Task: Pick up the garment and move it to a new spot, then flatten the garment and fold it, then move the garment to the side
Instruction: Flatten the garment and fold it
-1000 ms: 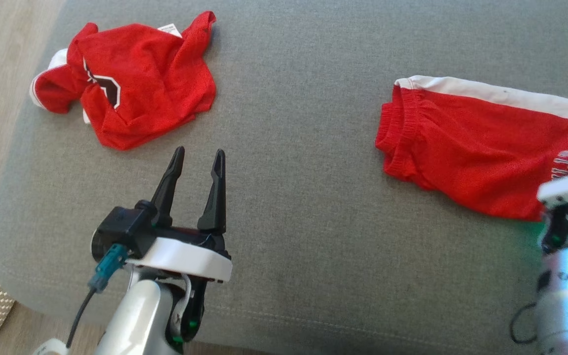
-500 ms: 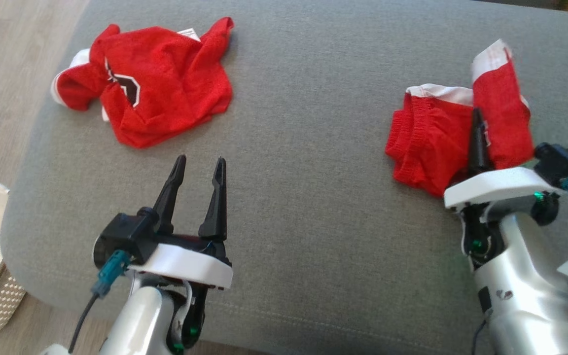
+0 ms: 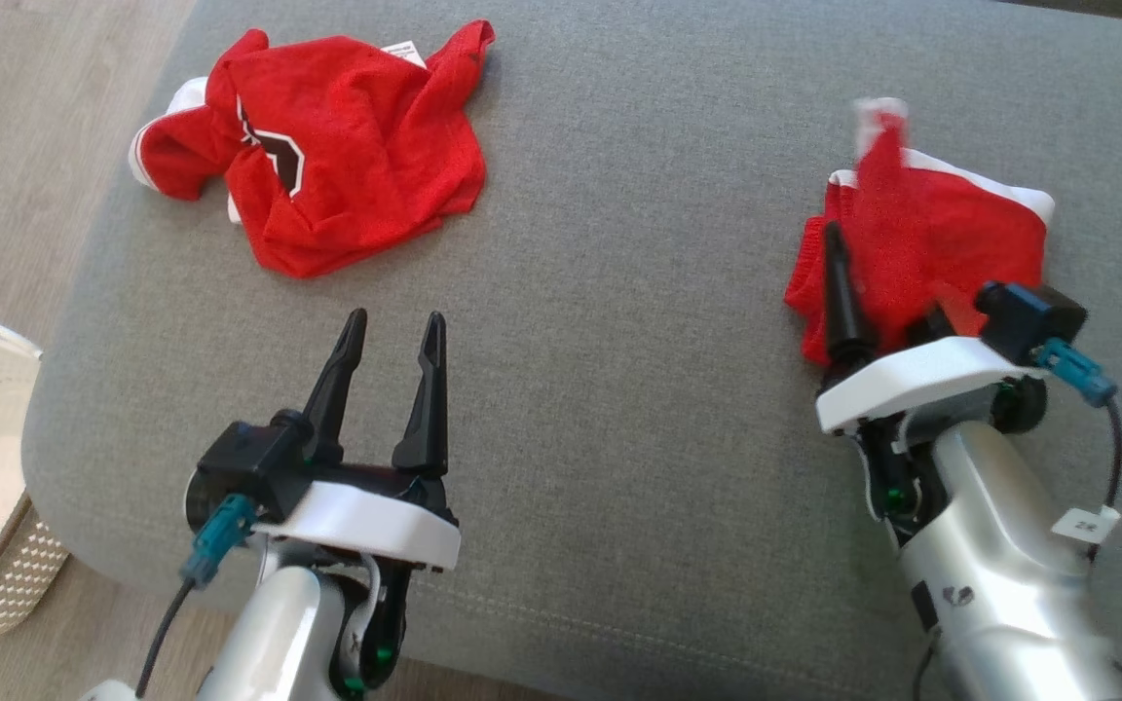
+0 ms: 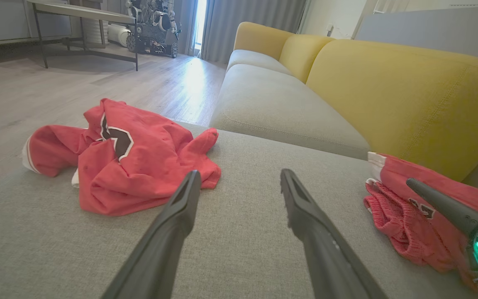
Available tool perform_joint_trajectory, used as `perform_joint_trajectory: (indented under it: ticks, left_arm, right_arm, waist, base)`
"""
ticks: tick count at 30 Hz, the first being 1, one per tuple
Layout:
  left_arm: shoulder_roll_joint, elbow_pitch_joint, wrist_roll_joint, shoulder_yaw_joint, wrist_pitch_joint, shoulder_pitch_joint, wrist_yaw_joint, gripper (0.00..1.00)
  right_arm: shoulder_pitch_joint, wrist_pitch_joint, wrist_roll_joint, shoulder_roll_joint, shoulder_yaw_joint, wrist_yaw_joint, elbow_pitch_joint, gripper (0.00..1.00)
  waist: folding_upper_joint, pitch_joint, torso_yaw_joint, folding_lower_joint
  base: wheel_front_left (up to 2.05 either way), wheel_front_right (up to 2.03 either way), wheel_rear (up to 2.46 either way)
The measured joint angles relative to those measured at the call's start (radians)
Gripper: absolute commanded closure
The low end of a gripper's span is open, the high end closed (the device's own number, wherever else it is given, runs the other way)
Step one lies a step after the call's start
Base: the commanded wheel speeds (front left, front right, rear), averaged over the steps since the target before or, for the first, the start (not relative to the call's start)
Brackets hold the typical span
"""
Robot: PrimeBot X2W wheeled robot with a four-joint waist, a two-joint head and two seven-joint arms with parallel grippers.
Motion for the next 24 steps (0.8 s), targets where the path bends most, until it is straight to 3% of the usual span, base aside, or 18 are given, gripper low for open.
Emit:
perform_joint_trajectory:
  ticks: [6,18,24]
  left_arm:
    - [0.0,0.0,0.0,0.0,0.0,0.0,0.0,0.0]
    - [0.0,0.001,0.0,-0.005,0.0,-0.002,0.0,0.0]
    - [0.0,0.005,0.003,-0.001,0.0,-0.002,0.0,0.0]
  right_arm:
    - [0.0,0.003,0.0,0.0,0.055,0.0,-0.007,0.0]
    - [0.0,0.13,0.073,-0.009,0.195,0.0,0.036,0.0]
    - [0.0,0.118,0.094,-0.009,0.23,0.0,0.046,0.0]
  waist:
    - [0.0,0.006,-0.002,0.0]
    - [0.0,0.023,-0.008,0.0]
    - [0.0,0.003,-0.031,0.0]
  base:
    - [0.0,0.0,0.0]
    - [0.0,0.0,0.0]
    - [0.0,0.0,0.0]
